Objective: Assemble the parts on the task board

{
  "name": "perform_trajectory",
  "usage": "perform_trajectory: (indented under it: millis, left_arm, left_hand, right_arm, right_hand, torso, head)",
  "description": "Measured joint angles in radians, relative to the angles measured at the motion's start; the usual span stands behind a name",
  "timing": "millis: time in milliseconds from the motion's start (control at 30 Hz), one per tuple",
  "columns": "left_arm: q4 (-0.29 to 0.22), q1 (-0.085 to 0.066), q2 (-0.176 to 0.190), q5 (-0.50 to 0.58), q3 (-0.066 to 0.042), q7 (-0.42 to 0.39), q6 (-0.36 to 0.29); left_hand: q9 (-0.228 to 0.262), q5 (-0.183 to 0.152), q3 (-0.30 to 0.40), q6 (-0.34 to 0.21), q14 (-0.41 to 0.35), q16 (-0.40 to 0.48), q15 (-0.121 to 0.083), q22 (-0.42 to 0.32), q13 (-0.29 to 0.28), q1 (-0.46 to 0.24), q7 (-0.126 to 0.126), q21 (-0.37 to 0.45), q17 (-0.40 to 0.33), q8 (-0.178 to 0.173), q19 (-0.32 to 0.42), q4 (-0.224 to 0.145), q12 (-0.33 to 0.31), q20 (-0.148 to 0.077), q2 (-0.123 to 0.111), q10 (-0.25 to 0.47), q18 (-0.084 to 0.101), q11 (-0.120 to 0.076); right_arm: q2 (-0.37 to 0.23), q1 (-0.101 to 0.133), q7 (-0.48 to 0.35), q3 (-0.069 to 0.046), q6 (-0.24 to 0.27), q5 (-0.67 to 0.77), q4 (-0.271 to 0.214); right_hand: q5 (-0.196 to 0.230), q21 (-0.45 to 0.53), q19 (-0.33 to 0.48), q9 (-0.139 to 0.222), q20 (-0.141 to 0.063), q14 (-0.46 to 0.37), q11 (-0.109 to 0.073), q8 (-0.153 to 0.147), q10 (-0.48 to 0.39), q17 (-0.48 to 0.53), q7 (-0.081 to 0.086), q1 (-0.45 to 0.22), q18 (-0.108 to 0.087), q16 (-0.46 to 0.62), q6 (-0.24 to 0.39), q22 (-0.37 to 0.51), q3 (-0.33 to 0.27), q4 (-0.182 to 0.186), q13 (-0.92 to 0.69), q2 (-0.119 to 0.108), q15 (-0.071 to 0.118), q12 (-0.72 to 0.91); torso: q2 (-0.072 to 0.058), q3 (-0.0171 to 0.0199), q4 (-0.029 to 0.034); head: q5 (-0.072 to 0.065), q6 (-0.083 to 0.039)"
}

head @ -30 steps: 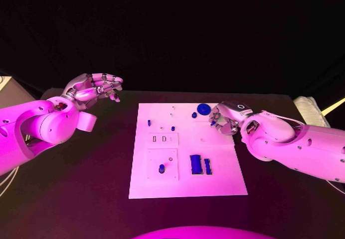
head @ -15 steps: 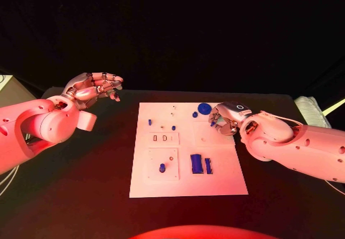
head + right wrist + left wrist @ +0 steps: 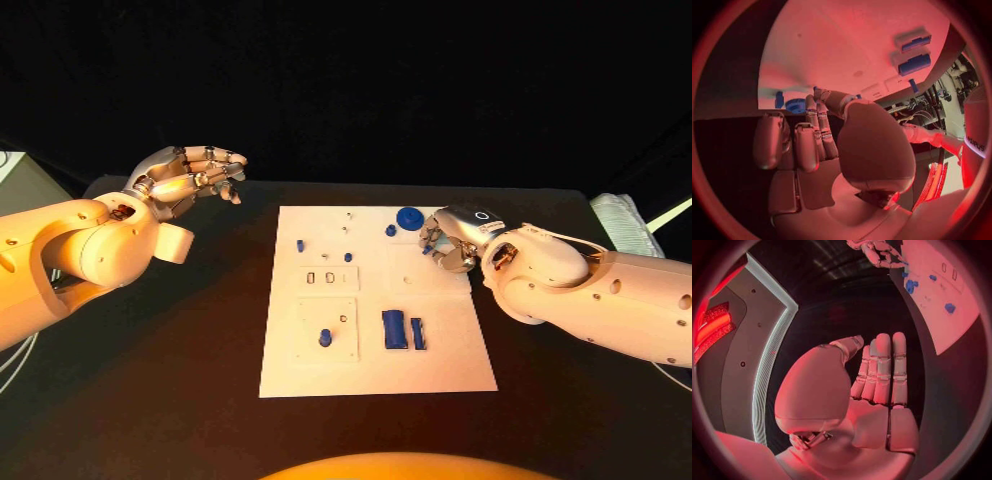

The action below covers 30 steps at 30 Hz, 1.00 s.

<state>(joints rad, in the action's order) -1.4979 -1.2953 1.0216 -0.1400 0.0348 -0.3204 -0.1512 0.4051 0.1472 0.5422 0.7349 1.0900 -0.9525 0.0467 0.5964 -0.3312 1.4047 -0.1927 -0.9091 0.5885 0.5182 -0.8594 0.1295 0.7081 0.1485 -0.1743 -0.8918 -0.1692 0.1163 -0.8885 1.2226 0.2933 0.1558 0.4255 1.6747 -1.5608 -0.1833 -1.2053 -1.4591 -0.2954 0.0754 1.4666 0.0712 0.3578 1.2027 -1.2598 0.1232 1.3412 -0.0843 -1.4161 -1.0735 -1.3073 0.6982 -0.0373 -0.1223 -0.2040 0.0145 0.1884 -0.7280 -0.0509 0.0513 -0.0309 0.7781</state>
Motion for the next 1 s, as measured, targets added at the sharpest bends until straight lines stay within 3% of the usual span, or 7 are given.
perform_trajectory:
  millis: [1000]
  left_arm:
    - [0.002,0.000,-0.002,0.000,0.000,0.005,0.004]
  left_hand:
    - [-0.001,0.000,-0.003,0.000,0.000,0.000,0.000,-0.001,0.001,0.000,0.000,0.000,-0.001,0.000,-0.004,-0.003,0.000,0.004,0.000,0.000,0.000,0.000]
  right_arm:
    - [0.003,-0.001,0.019,0.000,0.000,0.015,0.004]
  right_hand:
    - [-0.001,-0.020,0.000,-0.002,0.000,0.000,0.000,0.001,0.000,-0.003,0.000,0.003,0.000,0.000,0.001,-0.001,0.002,0.002,0.001,0.003,0.000,-0.003]
  torso:
    - [0.000,-0.0007,0.0006]
  head:
    - [-0.002,-0.002]
